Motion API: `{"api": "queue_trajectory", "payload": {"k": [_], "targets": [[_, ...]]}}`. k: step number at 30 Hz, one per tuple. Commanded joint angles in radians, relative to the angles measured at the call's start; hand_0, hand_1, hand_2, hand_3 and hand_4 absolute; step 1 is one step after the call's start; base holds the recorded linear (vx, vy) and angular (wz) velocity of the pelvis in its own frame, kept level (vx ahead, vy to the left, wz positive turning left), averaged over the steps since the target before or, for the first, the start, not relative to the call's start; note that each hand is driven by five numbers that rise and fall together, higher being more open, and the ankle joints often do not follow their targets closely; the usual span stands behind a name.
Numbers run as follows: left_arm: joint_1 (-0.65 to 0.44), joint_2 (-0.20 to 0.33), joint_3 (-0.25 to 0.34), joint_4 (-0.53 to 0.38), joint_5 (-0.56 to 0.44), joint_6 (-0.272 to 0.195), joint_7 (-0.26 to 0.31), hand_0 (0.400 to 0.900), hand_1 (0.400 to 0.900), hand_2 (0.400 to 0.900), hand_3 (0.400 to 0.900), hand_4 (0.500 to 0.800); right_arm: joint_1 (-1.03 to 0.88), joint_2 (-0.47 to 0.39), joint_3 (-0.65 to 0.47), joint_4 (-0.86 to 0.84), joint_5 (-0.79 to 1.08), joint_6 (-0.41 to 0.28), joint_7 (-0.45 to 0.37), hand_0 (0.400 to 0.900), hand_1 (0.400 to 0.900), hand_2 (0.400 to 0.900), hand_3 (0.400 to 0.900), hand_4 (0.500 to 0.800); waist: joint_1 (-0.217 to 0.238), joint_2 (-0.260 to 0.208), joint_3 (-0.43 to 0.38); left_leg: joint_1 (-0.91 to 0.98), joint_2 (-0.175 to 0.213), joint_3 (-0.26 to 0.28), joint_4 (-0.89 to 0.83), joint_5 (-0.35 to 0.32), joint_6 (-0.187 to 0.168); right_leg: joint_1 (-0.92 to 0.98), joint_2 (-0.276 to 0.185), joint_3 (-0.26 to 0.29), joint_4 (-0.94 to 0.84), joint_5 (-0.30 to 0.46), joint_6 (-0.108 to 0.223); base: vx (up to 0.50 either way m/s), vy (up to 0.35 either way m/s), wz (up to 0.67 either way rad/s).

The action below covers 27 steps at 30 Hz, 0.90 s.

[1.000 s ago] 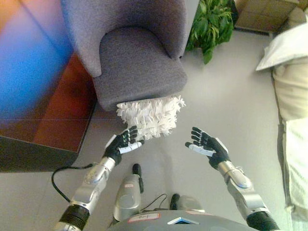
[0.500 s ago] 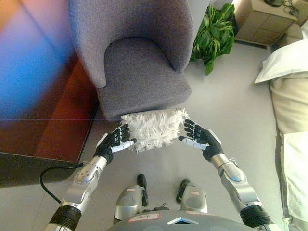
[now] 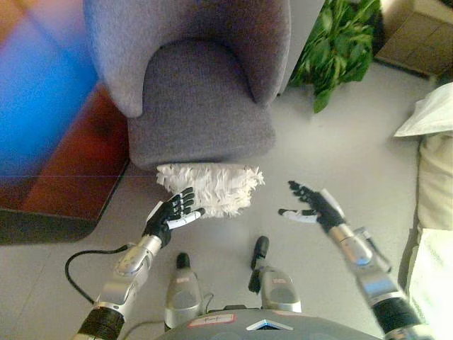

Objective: Pick up the pillow and put it on the sofa.

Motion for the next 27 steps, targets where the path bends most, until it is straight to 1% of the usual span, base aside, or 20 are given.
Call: {"api": "queue_trajectory", "payload": {"k": [1,2,3,4,5,6,7,9,10,11,12,13,14,16,17,18,21,22,26,27], "targets": [[-0.083,0.011,0.008,-0.094,-0.051,-0.108,-0.003,0.9,0.9,0.9,0.9,0.8,-0.115,-0.092,-0.03,-0.07,-0.166,-0.081,-0.099,0.9,0.9,0.9,0.9,0.8,0.019,0.046,0.022,-0.017,0.016,0.042,-0.202,0.07,-0.039,0.039,-0.084,-0.037,-0.001,-0.043,0.142,0.02,0.038,0.11],[-0.086,0.009,0.007,-0.091,-0.05,-0.11,-0.003,0.9,0.9,0.9,0.9,0.8,-0.117,-0.093,-0.03,-0.069,-0.167,-0.082,-0.1,0.9,0.9,0.9,0.9,0.8,0.019,0.047,0.02,-0.012,0.015,0.044,-0.217,0.08,-0.04,0.035,-0.084,-0.037,0.0,-0.043,0.141,0.08,0.059,0.07],[-0.091,0.004,-0.004,-0.083,-0.044,-0.112,-0.001,0.9,0.9,0.9,0.9,0.8,-0.125,-0.107,-0.024,-0.065,-0.213,-0.082,-0.118,0.9,0.9,0.9,0.9,0.8,0.026,0.056,0.021,-0.028,0.009,0.063,-0.288,0.127,-0.04,0.032,-0.081,-0.041,-0.001,-0.043,0.144,0.05,0.045,-0.2],[-0.108,0.004,-0.02,-0.073,-0.026,-0.121,0.014,0.9,0.9,0.9,0.9,0.8,-0.151,-0.131,-0.015,-0.07,-0.283,-0.079,-0.153,0.9,0.9,0.9,0.9,0.8,0.042,0.056,0.038,-0.069,-0.015,0.061,-0.332,0.173,-0.048,0.007,-0.073,-0.041,-0.001,-0.041,0.147,0.07,0.07,-0.36],[-0.113,0.006,-0.023,-0.07,-0.031,-0.126,0.016,0.9,0.9,0.9,0.9,0.8,-0.175,-0.144,0.004,-0.059,-0.314,-0.08,-0.154,0.9,0.9,0.9,0.9,0.8,0.042,0.052,0.036,-0.072,-0.019,0.052,-0.321,0.145,-0.037,-0.008,-0.07,-0.033,-0.001,-0.042,0.148,0.02,0.059,-0.42],[-0.125,0.008,-0.029,-0.074,-0.036,-0.128,0.022,0.9,0.9,0.9,0.9,0.8,-0.212,-0.153,0.028,-0.051,-0.356,-0.07,-0.171,0.9,0.9,0.9,0.9,0.8,0.048,0.047,0.048,-0.093,-0.028,0.038,-0.3,0.136,-0.034,-0.026,-0.069,-0.02,-0.001,-0.039,0.148,0.02,0.073,-0.12],[-0.138,0.007,-0.04,-0.068,-0.039,-0.13,0.026,0.9,0.9,0.9,0.9,0.8,-0.233,-0.158,0.04,-0.041,-0.382,-0.069,-0.191,0.9,0.9,0.9,0.9,0.8,0.042,0.047,0.056,-0.114,-0.038,0.049,-0.272,0.123,-0.025,-0.028,-0.076,-0.017,-0.001,-0.033,0.147,0.01,0.09,0.03],[-0.154,0.011,-0.049,-0.062,-0.041,-0.136,0.03,0.9,0.9,0.9,0.9,0.8,-0.263,-0.167,0.062,-0.033,-0.419,-0.059,-0.202,0.9,0.9,0.9,0.9,0.8,0.044,0.036,0.066,-0.131,-0.052,0.04,-0.264,0.128,-0.028,-0.045,-0.089,-0.012,-0.001,-0.024,0.152,0.02,0.096,0.07],[-0.183,0.022,-0.064,-0.062,-0.051,-0.145,0.045,0.9,0.9,0.9,0.9,0.8,-0.319,-0.174,0.102,0.008,-0.493,-0.036,-0.232,0.9,0.9,0.9,0.9,0.8,0.052,0.026,0.081,-0.15,-0.063,0.037,-0.227,0.098,-0.018,-0.047,-0.108,0.006,0.015,-0.018,0.152,0.02,0.08,0.06],[-0.186,0.022,-0.061,-0.061,-0.051,-0.145,0.045,0.9,0.9,0.9,0.9,0.8,-0.328,-0.172,0.107,0.015,-0.493,-0.037,-0.236,0.9,0.9,0.9,0.9,0.8,0.049,0.024,0.082,-0.157,-0.066,0.038,-0.224,0.102,-0.015,-0.053,-0.111,0.007,0.017,-0.015,0.153,0.04,0.137,-0.03],[-0.199,0.037,-0.068,-0.077,-0.067,-0.154,0.058,0.9,0.9,0.9,0.9,0.8,-0.379,-0.172,0.147,0.03,-0.536,-0.021,-0.253,0.9,0.9,0.9,0.9,0.8,0.063,0.019,0.115,-0.181,-0.073,0.036,-0.165,0.066,-0.002,-0.078,-0.135,0.025,0.093,-0.033,0.152,-0.03,0.111,-0.04],[-0.216,0.049,-0.079,-0.082,-0.071,-0.158,0.06,0.9,0.9,0.9,0.9,0.8,-0.419,-0.184,0.18,0.055,-0.56,-0.015,-0.26,0.9,0.9,0.9,0.9,0.8,0.068,0.018,0.135,-0.2,-0.078,0.03,-0.14,0.055,0.007,-0.103,-0.142,0.041,0.144,-0.052,0.147,-0.01,0.105,-0.06],[-0.218,0.048,-0.076,-0.081,-0.072,-0.158,0.06,0.9,0.9,0.9,0.9,0.8,-0.428,-0.183,0.187,0.062,-0.559,-0.016,-0.264,0.9,0.9,0.9,0.9,0.8,0.066,0.017,0.135,-0.205,-0.078,0.031,-0.134,0.052,0.007,-0.111,-0.143,0.044,0.153,-0.057,0.148,-0.04,0.064,0.05],[-0.235,0.063,-0.086,-0.088,-0.081,-0.162,0.076,0.9,0.9,0.9,0.9,0.8,-0.484,-0.185,0.211,0.077,-0.556,-0.009,-0.263,0.9,0.9,0.9,0.9,0.8,0.069,0.018,0.168,-0.241,-0.082,0.021,-0.094,0.037,0.019,-0.158,-0.156,0.053,0.224,-0.075,0.141,-0.05,0.083,0.08],[-0.246,0.064,-0.087,-0.089,-0.083,-0.171,0.095,0.9,0.9,0.9,0.9,0.8,-0.514,-0.182,0.214,0.089,-0.544,-0.005,-0.295,0.9,0.9,0.9,0.9,0.8,0.068,0.022,0.189,-0.284,-0.086,0.019,-0.057,0.023,0.024,-0.216,-0.17,0.054,0.287,-0.095,0.137,-0.04,0.091,0.05],[-0.247,0.064,-0.087,-0.089,-0.083,-0.171,0.095,0.9,0.9,0.9,0.9,0.8,-0.516,-0.181,0.216,0.091,-0.544,-0.006,-0.296,0.9,0.9,0.9,0.9,0.8,0.068,0.022,0.187,-0.29,-0.086,0.019,-0.054,0.021,0.025,-0.223,-0.171,0.055,0.292,-0.097,0.137,-0.06,0.093,0.08],[-0.28,0.068,-0.098,-0.102,-0.094,-0.181,0.123,0.9,0.9,0.9,0.9,0.8,-0.613,-0.189,0.245,0.132,-0.538,0.016,-0.331,0.9,0.9,0.9,0.9,0.8,0.074,0.03,0.211,-0.384,-0.087,0.015,0.003,0.006,0.025,-0.329,-0.181,0.062,0.373,-0.12,0.141,-0.06,0.045,0.07],[-0.306,0.067,-0.113,-0.113,-0.101,-0.184,0.132,0.9,0.9,0.9,0.9,0.8,-0.675,-0.185,0.256,0.15,-0.538,0.027,-0.355,0.9,0.9,0.9,0.9,0.8,0.078,0.036,0.224,-0.443,-0.089,0.013,0.044,-0.008,0.025,-0.396,-0.191,0.072,0.428,-0.136,0.143,-0.08,0.062,0.13],[-0.355,0.057,-0.14,-0.135,-0.119,-0.199,0.157,0.9,0.9,0.9,0.9,0.8,-0.774,-0.19,0.273,0.2,-0.539,0.052,-0.413,0.9,0.9,0.9,0.9,0.8,0.082,0.05,0.233,-0.583,-0.096,0.002,0.182,-0.057,0.024,-0.547,-0.212,0.107,0.593,-0.199,0.144,-0.05,0.035,0.13],[-0.363,0.051,-0.147,-0.138,-0.126,-0.202,0.163,0.9,0.9,0.9,0.9,0.8,-0.798,-0.189,0.275,0.216,-0.532,0.055,-0.415,0.9,0.9,0.9,0.9,0.8,0.084,0.051,0.235,-0.613,-0.095,-0.003,0.212,-0.068,0.024,-0.584,-0.215,0.115,0.633,-0.214,0.143,0.07,0.008,0.0]]}}
